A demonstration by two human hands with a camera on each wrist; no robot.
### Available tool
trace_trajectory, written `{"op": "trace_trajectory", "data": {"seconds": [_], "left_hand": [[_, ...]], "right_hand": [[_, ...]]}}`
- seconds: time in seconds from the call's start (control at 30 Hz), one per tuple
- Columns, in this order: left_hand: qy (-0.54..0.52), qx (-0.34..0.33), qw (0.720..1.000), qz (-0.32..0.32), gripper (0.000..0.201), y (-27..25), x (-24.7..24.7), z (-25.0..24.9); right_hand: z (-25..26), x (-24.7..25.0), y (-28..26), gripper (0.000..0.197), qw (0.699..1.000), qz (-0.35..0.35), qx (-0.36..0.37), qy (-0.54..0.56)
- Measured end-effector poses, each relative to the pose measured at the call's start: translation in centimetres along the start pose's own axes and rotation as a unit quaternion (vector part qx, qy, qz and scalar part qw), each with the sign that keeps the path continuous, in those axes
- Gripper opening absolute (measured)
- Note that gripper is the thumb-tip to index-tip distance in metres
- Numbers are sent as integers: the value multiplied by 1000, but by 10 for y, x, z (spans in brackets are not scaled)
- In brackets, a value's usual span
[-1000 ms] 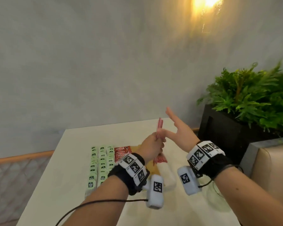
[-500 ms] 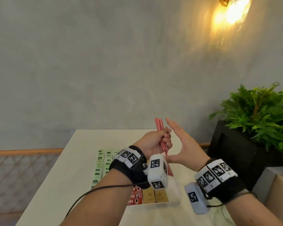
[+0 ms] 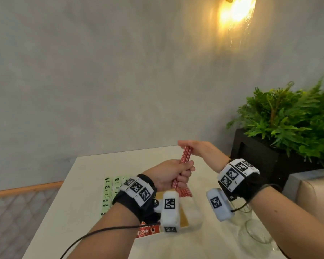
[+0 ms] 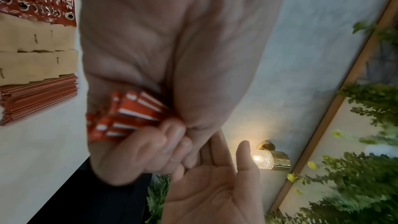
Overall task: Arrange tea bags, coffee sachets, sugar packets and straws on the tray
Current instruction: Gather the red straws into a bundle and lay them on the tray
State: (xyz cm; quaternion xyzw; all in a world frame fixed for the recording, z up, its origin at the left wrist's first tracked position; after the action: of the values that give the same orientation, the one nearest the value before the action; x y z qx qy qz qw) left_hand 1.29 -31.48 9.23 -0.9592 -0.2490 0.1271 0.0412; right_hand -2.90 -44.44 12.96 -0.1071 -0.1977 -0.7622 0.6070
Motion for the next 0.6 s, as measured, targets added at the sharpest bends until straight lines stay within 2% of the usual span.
{"op": "trace_trajectory", "data": {"seconds": [0.1,0.2,0.23,0.3,0.37,0.43,0.53,0.6], "left_hand": [[26,-8,1000,-7,22,1,0,1],[160,-4,987,-15,22,-1,3,4],[236,-4,972,-14,22,-2,3,4],[396,-16,918,-16,23,-2,3,2],[519,-49,853,-20,23,-1,1,-2],[585,-84,806,-33,22,2,0,-5],[628,-109,769,-58,24,9,7,-4],[626,-117,765,-93,24,12,18,0]], "right_hand": [[-3,3,0,39,999,-2,-2,40],[-8,7,2,41,999,-23,-2,-32],[-9,8,2,41,995,-51,-5,-89],[-11,9,4,46,975,-86,-26,-203],[-14,3,5,56,946,-70,-46,-312],[-19,-6,4,60,913,-57,-54,-400],[-29,-12,5,58,898,-79,-56,-429],[-33,-10,5,57,887,-118,-68,-442]]}}
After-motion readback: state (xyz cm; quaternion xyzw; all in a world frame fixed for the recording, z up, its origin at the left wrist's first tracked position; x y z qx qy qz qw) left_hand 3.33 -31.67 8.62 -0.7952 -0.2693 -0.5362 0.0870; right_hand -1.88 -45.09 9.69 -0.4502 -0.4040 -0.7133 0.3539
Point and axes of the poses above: each hand's wrist, its own y-axis towards the middle knuckle, its own x-axis out of the back of the hand, z = x × y, the point moved 3 cm from there along y, towards the middle knuckle, and after that the axes turned 6 degrees about -x, right-handed, at the moved point
